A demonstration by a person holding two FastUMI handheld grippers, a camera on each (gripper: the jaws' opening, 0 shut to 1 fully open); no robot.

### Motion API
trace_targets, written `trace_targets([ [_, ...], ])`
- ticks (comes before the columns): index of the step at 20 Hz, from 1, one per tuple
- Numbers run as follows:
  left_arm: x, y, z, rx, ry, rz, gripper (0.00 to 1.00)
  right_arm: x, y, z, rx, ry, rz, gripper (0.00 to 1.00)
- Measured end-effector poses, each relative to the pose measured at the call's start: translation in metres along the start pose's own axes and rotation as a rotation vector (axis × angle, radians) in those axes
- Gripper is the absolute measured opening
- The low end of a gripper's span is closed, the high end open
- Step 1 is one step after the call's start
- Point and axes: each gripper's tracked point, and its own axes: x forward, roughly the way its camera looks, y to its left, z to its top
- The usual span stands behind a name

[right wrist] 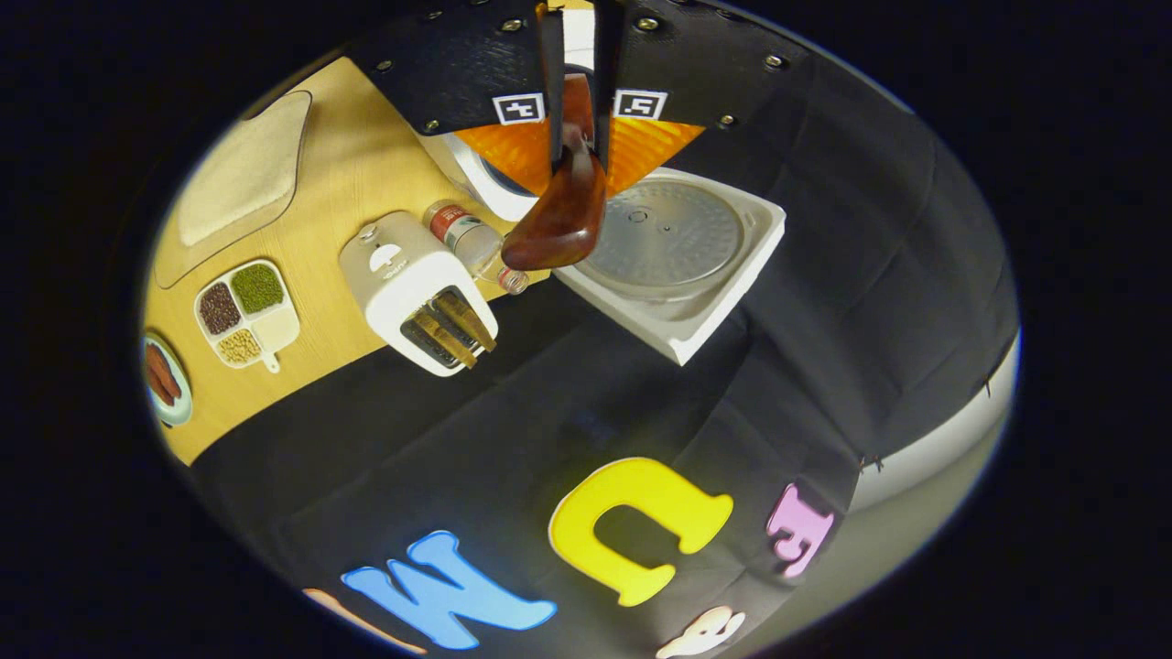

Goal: Close the left gripper, press the button to open the rice cooker; take a wooden spoon from the chopstick holder with the right hand, scoop a spoonful of rice and pour it into the rice cooker, then put the wooden spoon back into the chopstick holder.

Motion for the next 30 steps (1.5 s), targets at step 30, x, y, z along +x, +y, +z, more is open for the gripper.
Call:
trace_targets([
  [30, -0.031, 0.046, -0.017, -0.074, 0.017, 0.131, 0.94, 0.031, 0.051, -0.054, -0.897, 0.033, 0.040, 0.13],
])
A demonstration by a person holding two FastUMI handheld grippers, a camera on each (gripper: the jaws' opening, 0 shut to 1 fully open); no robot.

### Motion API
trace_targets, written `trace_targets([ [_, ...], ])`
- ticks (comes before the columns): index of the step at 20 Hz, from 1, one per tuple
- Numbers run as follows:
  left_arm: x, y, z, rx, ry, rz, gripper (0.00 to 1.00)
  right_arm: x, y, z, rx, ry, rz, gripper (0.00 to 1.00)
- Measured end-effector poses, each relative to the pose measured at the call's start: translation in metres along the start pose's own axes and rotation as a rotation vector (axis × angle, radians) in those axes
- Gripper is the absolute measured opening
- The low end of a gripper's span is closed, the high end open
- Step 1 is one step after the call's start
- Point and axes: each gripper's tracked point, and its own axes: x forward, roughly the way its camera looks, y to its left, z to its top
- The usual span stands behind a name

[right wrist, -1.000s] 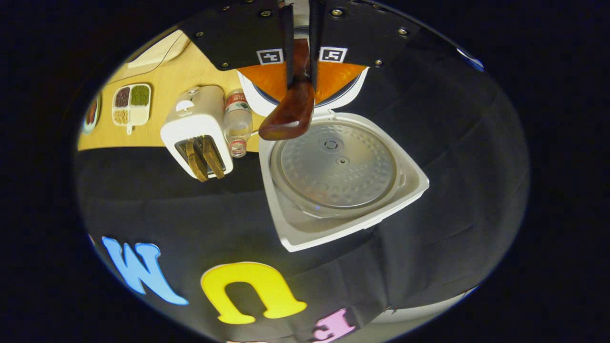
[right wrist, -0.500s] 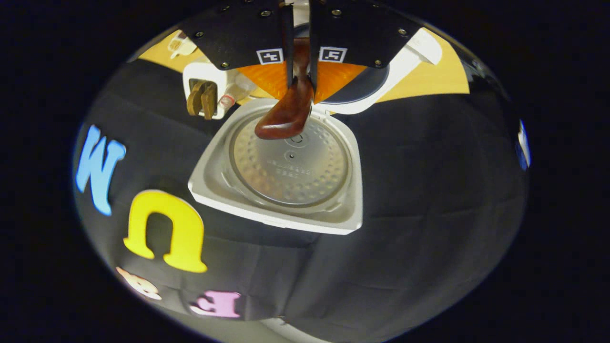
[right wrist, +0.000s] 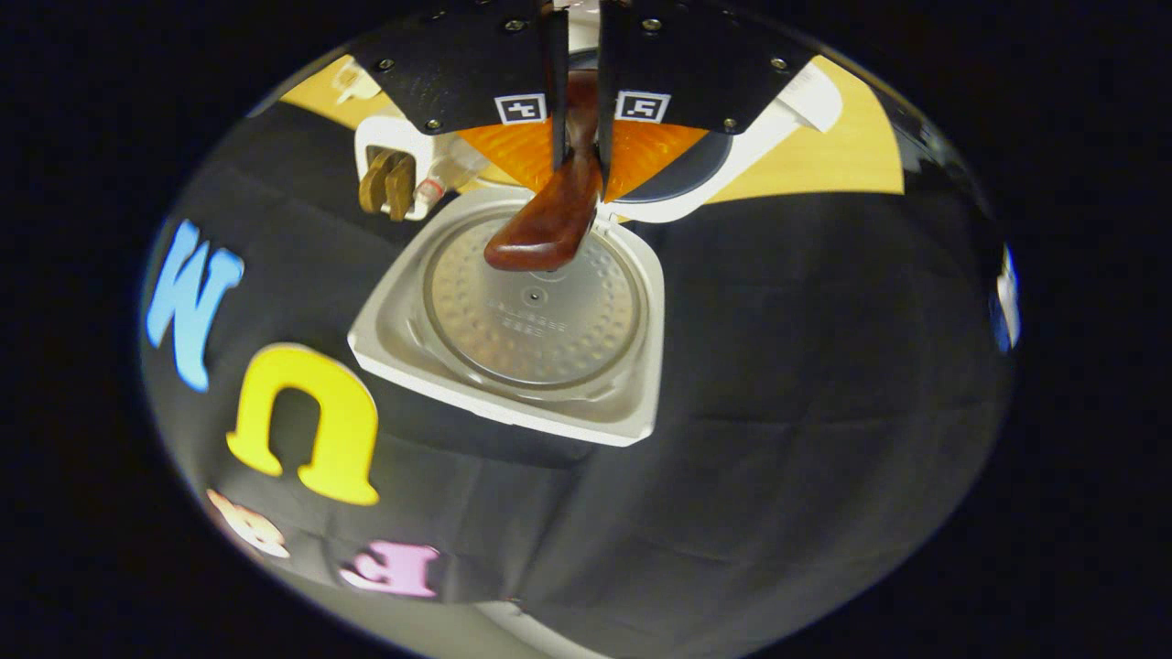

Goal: Close the left gripper, press the button to open the rice cooker; take a wooden spoon from the chopstick holder with the right hand, scoop a spoonful of rice and pour it into the rice cooker, then put the wooden spoon back into the chopstick holder.

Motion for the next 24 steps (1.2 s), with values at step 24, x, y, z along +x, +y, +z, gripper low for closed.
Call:
trace_targets([
  [24, -0.039, -0.090, -0.014, -0.139, -0.119, -0.502, 0.94, -0.356, -0.277, -0.051, 0.854, -0.142, -0.371, 0.13],
])
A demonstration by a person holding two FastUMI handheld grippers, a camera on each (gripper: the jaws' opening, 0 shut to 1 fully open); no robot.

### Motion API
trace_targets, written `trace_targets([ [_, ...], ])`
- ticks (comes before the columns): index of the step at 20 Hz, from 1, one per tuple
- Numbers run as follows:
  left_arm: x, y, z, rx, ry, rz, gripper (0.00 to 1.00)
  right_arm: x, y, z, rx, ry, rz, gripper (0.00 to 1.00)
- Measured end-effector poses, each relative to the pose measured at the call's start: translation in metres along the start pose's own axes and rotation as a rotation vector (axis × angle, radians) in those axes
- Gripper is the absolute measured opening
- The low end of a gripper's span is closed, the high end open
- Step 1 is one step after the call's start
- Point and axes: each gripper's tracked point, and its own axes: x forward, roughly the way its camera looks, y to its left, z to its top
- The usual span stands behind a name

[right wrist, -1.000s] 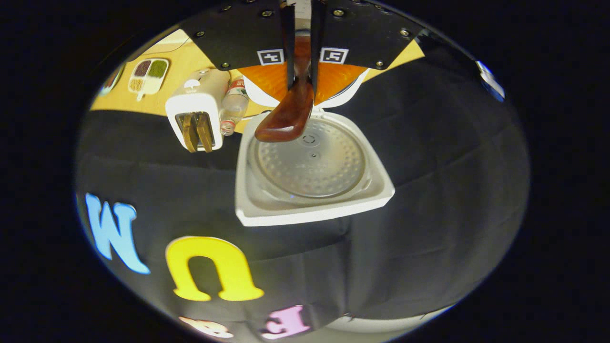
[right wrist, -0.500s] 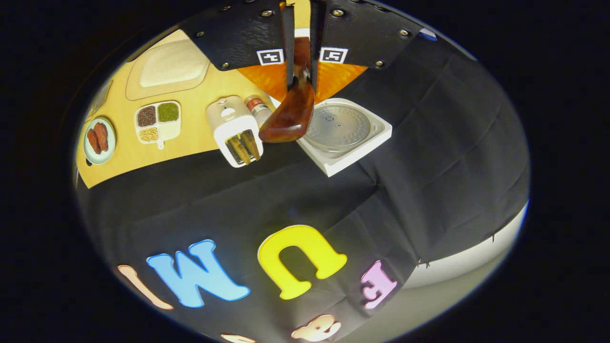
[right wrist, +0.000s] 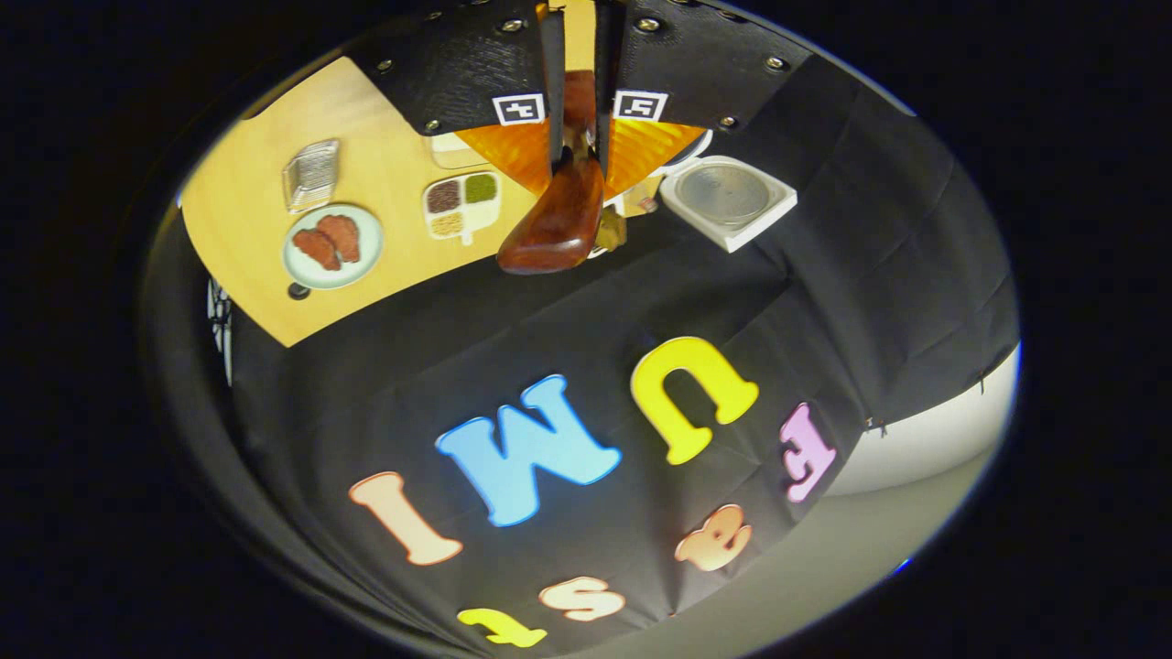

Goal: Close the left gripper, press the button to open the rice cooker; take a wooden spoon from the chopstick holder with the right hand, scoop a spoonful of rice and pour it into the rice cooker, then put the wooden spoon back into the chopstick holder.

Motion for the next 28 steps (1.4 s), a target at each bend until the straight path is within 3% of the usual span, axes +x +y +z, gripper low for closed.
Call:
trace_targets([
  [3, 0.007, -0.025, -0.003, 0.014, 0.002, 0.009, 0.97, -0.011, -0.079, 0.010, 0.040, -0.014, -0.094, 0.13],
  [5, 0.011, -0.048, -0.003, 0.048, 0.004, 0.026, 0.94, -0.009, -0.132, 0.014, 0.044, -0.002, -0.152, 0.13],
  [6, 0.012, -0.062, -0.005, 0.057, 0.009, 0.034, 0.97, -0.007, -0.155, 0.015, 0.049, 0.007, -0.175, 0.13],
  [11, 0.020, -0.130, -0.016, 0.060, 0.046, 0.088, 0.94, 0.022, -0.238, 0.000, 0.051, 0.077, -0.224, 0.13],
  [14, 0.016, -0.161, -0.014, -0.005, 0.034, 0.116, 0.94, 0.037, -0.269, -0.013, 0.023, 0.115, -0.250, 0.13],
  [16, 0.014, -0.172, -0.028, 0.022, 0.064, 0.133, 0.97, 0.048, -0.284, -0.020, 0.013, 0.139, -0.263, 0.13],
  [17, 0.013, -0.177, -0.033, 0.046, 0.079, 0.137, 0.93, 0.055, -0.284, -0.023, 0.015, 0.151, -0.254, 0.13],
  [23, 0.010, -0.192, -0.030, 0.096, 0.090, 0.184, 0.94, 0.082, -0.307, -0.051, 0.053, 0.206, -0.275, 0.13],
  [27, 0.016, -0.202, -0.033, 0.125, 0.107, 0.183, 0.94, 0.081, -0.315, -0.062, 0.123, 0.225, -0.242, 0.17],
  [28, 0.019, -0.205, -0.035, 0.129, 0.114, 0.175, 0.94, 0.080, -0.318, -0.064, 0.140, 0.229, -0.243, 0.25],
])
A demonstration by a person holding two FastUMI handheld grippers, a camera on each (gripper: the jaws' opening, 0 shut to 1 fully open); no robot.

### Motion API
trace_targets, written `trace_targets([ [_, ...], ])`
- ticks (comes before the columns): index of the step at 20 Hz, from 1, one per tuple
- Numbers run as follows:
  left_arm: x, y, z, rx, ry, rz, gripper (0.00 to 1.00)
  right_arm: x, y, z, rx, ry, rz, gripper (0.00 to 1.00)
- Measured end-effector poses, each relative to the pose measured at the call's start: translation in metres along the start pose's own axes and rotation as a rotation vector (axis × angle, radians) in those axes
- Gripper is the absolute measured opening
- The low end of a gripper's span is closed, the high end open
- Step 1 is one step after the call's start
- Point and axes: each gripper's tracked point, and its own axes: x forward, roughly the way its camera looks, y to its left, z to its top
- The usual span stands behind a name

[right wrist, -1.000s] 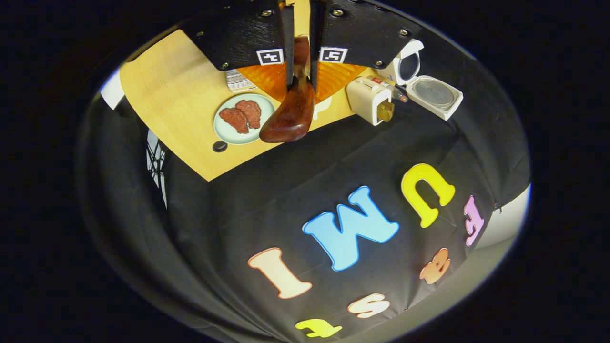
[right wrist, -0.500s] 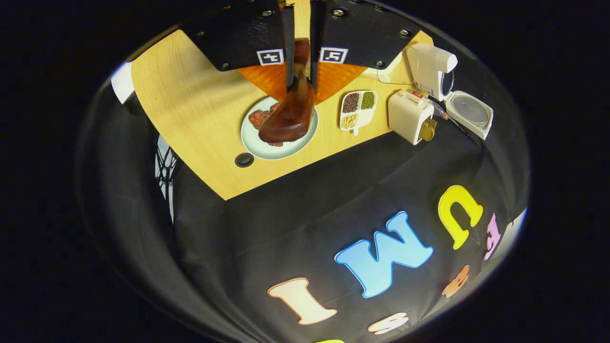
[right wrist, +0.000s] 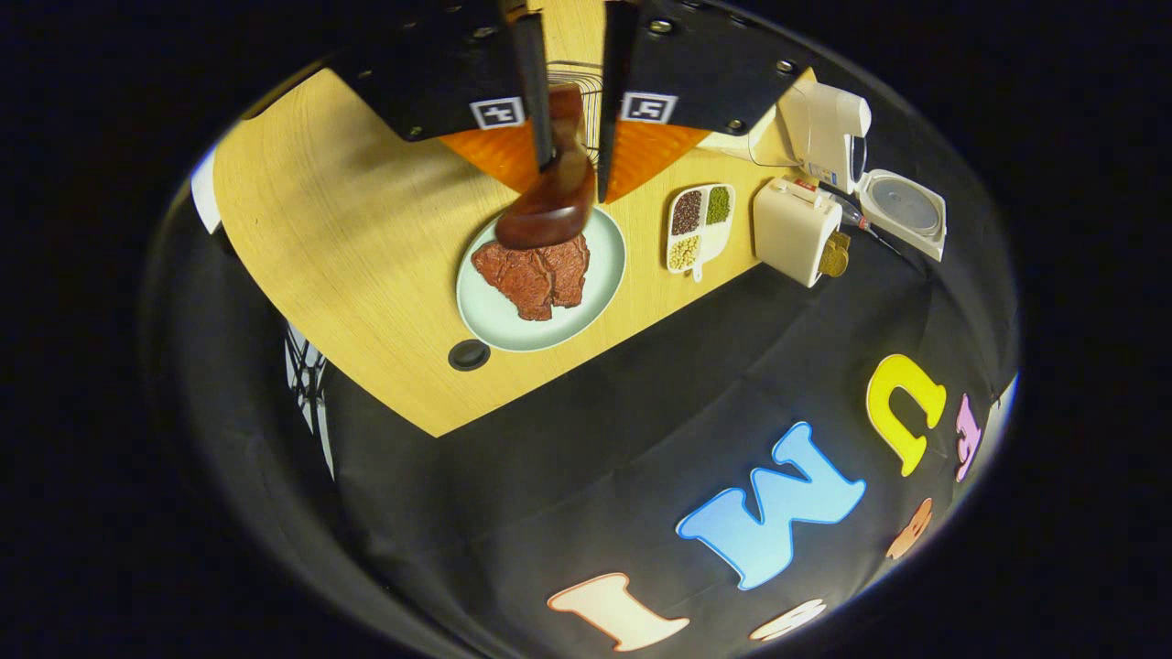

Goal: Close the left gripper, press the button to open the rice cooker; take a wooden spoon from the chopstick holder with the right hand, scoop a spoonful of rice and pour it into the rice cooker, then put the wooden spoon back into the chopstick holder.

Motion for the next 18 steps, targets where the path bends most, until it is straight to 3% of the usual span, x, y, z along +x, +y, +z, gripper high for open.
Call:
trace_targets([
  [2, 0.009, -0.012, 0.002, 0.011, 0.005, -0.025, 0.94, -0.006, -0.009, -0.004, 0.006, 0.026, -0.019, 0.42],
  [3, 0.015, -0.019, 0.004, 0.019, 0.002, -0.038, 0.94, -0.010, -0.011, -0.004, -0.003, 0.029, -0.019, 0.43],
  [4, 0.020, -0.025, 0.007, 0.027, -0.003, -0.052, 0.94, -0.013, -0.014, -0.003, -0.011, 0.033, -0.022, 0.56],
  [7, 0.035, -0.040, 0.015, 0.036, -0.016, -0.096, 0.94, -0.026, -0.021, -0.007, -0.035, 0.027, -0.029, 0.72],
  [8, 0.039, -0.043, 0.019, 0.039, -0.022, -0.109, 0.94, -0.031, -0.024, -0.004, -0.042, 0.014, -0.039, 0.84],
  [9, 0.043, -0.045, 0.021, 0.043, -0.028, -0.119, 0.94, -0.037, -0.022, -0.004, -0.040, 0.001, -0.040, 0.89],
  [12, 0.060, -0.048, 0.033, 0.049, -0.050, -0.150, 0.94, -0.056, -0.025, 0.003, -0.032, -0.060, -0.072, 0.97],
  [18, 0.125, -0.034, 0.053, 0.041, -0.106, -0.232, 1.00, -0.115, -0.022, -0.008, -0.081, -0.124, -0.127, 0.97],
])
